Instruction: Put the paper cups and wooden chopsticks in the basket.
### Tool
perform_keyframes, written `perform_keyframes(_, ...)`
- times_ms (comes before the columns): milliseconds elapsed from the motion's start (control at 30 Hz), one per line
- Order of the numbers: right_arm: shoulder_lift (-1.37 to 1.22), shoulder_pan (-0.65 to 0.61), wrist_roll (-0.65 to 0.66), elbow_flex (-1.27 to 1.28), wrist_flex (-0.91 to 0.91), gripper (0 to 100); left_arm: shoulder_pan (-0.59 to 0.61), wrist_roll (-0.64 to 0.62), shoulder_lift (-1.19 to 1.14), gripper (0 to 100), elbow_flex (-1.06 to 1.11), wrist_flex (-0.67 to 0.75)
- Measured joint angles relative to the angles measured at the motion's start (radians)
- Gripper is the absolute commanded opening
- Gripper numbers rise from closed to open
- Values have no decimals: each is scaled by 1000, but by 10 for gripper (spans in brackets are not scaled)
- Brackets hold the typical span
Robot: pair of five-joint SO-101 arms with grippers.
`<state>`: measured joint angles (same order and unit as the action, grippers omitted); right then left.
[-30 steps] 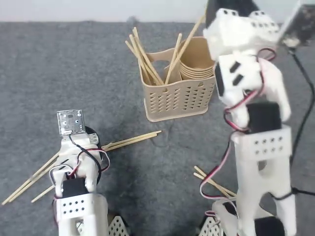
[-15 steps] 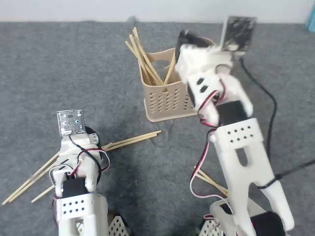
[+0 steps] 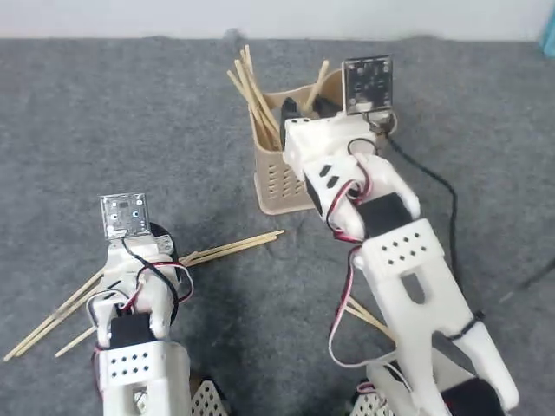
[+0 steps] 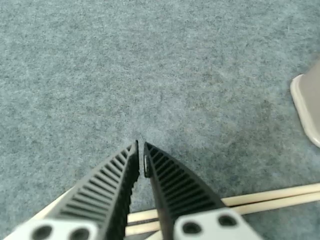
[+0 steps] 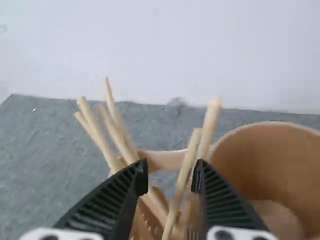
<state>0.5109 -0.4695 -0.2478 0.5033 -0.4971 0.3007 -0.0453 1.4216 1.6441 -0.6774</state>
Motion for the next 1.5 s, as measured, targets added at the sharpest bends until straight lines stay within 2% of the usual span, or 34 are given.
perform_keyframes(233,169,5,3,-244,-325,173,0,0,0,13,0,0)
perform_keyframes(467,252,0,81,-514,-727,169,0,0,0,13,0,0)
perform_keyframes(733,261,8,118,-548,-1235,169,0,0,0,13,0,0)
perform_keyframes(867,302,21,233,-408,-1258,169,0,0,0,13,0,0)
perform_keyframes(1133,462,83,508,92,-1258,169,0,0,0,13,0,0)
perform_keyframes(1300,569,106,552,264,-1212,169,0,0,0,13,0,0)
perform_keyframes(1500,560,110,605,347,-1155,169,0,0,0,13,0,0)
